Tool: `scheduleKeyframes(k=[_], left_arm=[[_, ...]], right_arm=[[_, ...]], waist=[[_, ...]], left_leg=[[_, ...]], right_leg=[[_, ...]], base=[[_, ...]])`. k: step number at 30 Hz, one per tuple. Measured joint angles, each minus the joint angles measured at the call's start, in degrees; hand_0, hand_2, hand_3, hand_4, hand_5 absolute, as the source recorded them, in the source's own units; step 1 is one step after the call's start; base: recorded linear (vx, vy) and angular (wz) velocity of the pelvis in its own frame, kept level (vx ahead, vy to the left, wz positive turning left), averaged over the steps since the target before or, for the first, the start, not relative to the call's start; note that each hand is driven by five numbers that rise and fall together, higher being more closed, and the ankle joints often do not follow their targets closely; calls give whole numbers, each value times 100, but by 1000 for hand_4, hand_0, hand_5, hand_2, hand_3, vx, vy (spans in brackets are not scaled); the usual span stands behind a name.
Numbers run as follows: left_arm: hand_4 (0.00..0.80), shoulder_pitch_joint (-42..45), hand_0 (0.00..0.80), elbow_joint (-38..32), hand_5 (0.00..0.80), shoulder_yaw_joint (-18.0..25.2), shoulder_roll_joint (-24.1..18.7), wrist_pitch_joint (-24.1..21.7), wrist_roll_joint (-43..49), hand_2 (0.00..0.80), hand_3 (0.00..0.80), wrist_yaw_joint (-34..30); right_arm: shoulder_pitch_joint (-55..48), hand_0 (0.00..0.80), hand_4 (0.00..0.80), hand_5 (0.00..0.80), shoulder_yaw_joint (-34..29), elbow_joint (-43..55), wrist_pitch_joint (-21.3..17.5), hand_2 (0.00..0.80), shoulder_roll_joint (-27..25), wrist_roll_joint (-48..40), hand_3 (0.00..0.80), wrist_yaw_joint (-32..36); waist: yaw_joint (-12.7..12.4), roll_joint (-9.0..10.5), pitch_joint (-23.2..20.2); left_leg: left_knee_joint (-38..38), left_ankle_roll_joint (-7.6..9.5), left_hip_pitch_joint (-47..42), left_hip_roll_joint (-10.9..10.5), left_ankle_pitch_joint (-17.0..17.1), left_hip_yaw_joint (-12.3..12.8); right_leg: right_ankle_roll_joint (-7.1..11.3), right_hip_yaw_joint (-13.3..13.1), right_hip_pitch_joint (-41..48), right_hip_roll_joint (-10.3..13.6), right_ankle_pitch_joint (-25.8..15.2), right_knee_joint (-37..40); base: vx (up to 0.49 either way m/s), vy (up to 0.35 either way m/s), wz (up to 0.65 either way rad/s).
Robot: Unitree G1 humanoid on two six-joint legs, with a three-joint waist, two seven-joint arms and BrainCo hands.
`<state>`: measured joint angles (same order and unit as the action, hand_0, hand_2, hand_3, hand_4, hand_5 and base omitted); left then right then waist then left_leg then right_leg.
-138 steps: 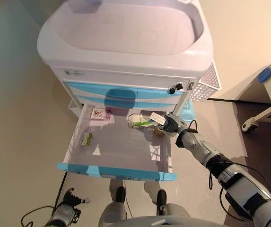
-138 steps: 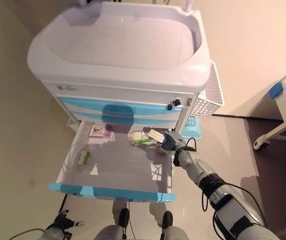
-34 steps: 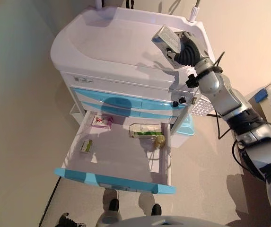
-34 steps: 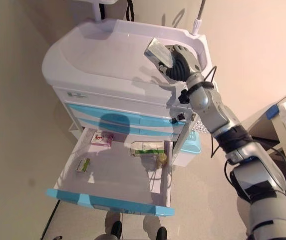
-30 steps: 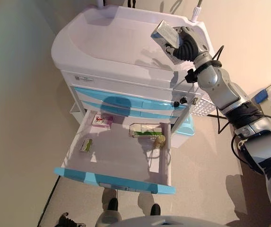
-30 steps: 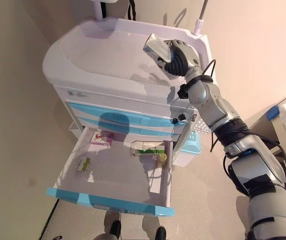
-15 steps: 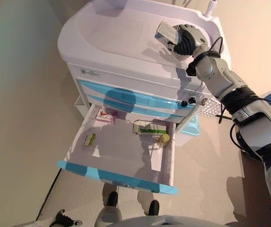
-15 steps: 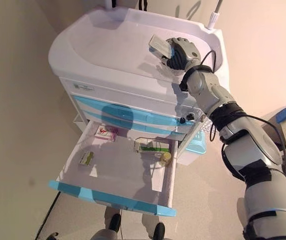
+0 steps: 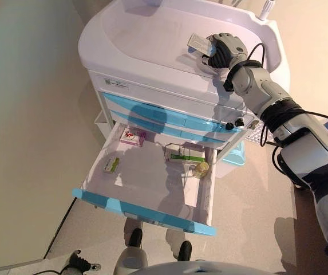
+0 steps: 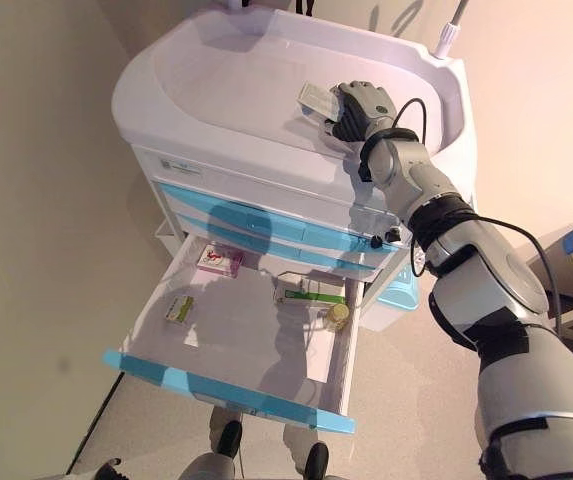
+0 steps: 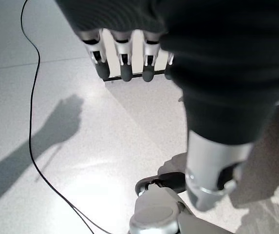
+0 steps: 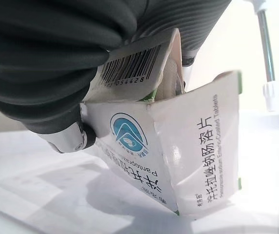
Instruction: Open the drawer and pick up the medicine
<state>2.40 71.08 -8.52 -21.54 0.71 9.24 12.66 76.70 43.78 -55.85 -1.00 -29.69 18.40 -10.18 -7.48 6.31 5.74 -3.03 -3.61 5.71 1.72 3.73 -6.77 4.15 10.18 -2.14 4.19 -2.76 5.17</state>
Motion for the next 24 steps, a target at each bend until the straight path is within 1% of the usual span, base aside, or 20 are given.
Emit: scheduleKeyframes(k=[1, 2, 3, 4, 9, 14, 24], left_arm=[[0, 0, 0, 1, 0, -1, 0, -1, 0, 0, 0, 0], [0, -1, 0, 1, 0, -1, 0, -1, 0, 0, 0, 0], [0, -2, 0, 5, 0, -1, 0, 0, 0, 0, 0, 0], [0, -6, 0, 5, 0, -4, 0, 0, 0, 0, 0, 0], [0, -31, 0, 9, 0, -8, -1, 1, 0, 0, 0, 1], [0, -40, 0, 9, 0, -31, -2, 2, 0, 0, 0, 2], [0, -48, 0, 4, 0, -34, -1, 4, 0, 0, 0, 3]], right_arm=[[17, 800, 800, 800, 0, -54, -2, 800, 23, 22, 800, 0], [39, 762, 762, 762, 0, -101, 1, 762, 40, 26, 762, 1], [51, 496, 496, 496, 0, -126, 0, 496, 42, 27, 496, 0], [53, 0, 0, 0, -1, -160, -1, 0, 45, 29, 0, -5], [53, 0, 0, 0, -1, -293, 6, 0, 75, 46, 0, -3], [143, 0, 0, 0, -23, -299, 19, 0, 53, 49, 0, -38], [166, 0, 0, 0, -22, -299, 19, 0, 56, 49, 0, -33]], waist=[[-3, 0, 0], [-2, 0, 0], [-8, 0, 0], [-16, 0, 0], [-37, -1, 0], [-133, -2, 1], [-137, -2, 1]], left_leg=[[3, 0, 1, 0, 0, -4], [7, 0, 2, -1, 0, -6], [8, -5, 8, -1, 4, -23], [9, -7, 9, -1, 5, -32], [52, -17, 91, -8, 12, -132], [58, -19, 95, -9, 14, -135], [62, -20, 95, -11, 14, -136]], right_leg=[[0, 3, 2, 0, 0, 0], [1, 6, 4, 0, 0, 0], [1, 21, 7, 0, 1, 0], [2, 30, 9, -1, 1, 0], [0, 123, -8, -2, 1, 0], [-1, 133, -6, -2, 2, 0], [-2, 137, -3, -1, 2, 0]], base=[[0, 0, 0], [-3, 2, 3], [-4, 0, 4], [-11, 0, 7], [-4, 4, 9], [0, 2, 1], [0, 0, 0]])
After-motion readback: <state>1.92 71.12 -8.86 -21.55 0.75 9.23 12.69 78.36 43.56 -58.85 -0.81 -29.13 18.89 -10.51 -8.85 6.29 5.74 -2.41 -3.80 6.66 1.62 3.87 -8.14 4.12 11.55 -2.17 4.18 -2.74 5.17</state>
